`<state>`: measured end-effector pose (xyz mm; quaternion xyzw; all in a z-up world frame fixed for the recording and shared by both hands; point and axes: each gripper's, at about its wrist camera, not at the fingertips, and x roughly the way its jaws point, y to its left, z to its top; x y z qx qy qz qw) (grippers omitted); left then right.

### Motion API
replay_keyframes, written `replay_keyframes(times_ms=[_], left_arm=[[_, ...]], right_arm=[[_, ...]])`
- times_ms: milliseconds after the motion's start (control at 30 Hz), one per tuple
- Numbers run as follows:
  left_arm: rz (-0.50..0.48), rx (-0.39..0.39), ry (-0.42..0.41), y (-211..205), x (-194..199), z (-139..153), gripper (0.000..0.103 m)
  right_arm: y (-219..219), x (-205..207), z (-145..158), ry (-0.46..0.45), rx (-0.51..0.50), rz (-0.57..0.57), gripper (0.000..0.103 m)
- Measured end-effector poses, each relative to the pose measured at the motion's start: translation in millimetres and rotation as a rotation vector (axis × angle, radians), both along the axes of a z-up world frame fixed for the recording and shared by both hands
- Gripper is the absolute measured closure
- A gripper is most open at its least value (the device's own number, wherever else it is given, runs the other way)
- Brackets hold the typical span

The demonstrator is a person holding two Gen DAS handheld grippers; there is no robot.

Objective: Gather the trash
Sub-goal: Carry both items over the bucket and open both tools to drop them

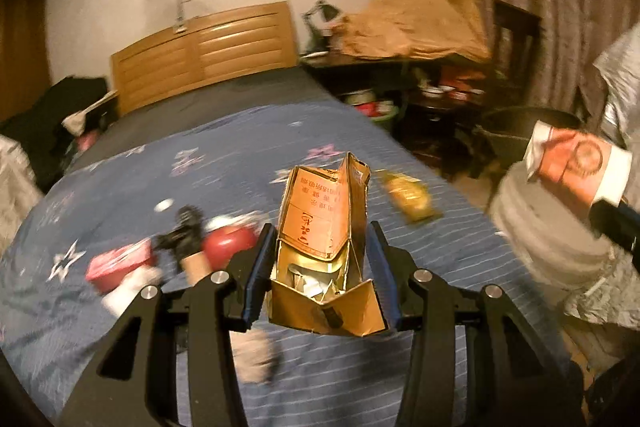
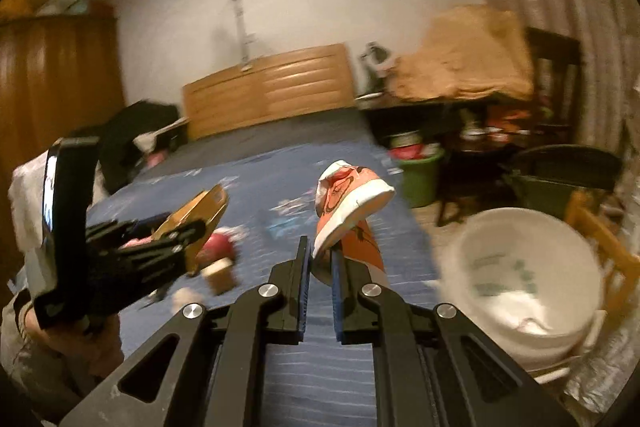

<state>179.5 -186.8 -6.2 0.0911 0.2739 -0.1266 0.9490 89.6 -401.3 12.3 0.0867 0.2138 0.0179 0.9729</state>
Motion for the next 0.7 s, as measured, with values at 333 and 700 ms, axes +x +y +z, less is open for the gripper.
replay_keyframes(times_ms=[333, 700], left_arm=[[-0.188, 0.036, -0.013, -111, 4, -3, 0.059], [-0.330, 0.044, 0.010, -191, 14, -13, 0.059]], right_arm=[[-136, -36, -5, -0.001, 0.015, -0.246, 0.092], [-219, -37, -14, 0.033, -0.001, -0.356, 0.092]])
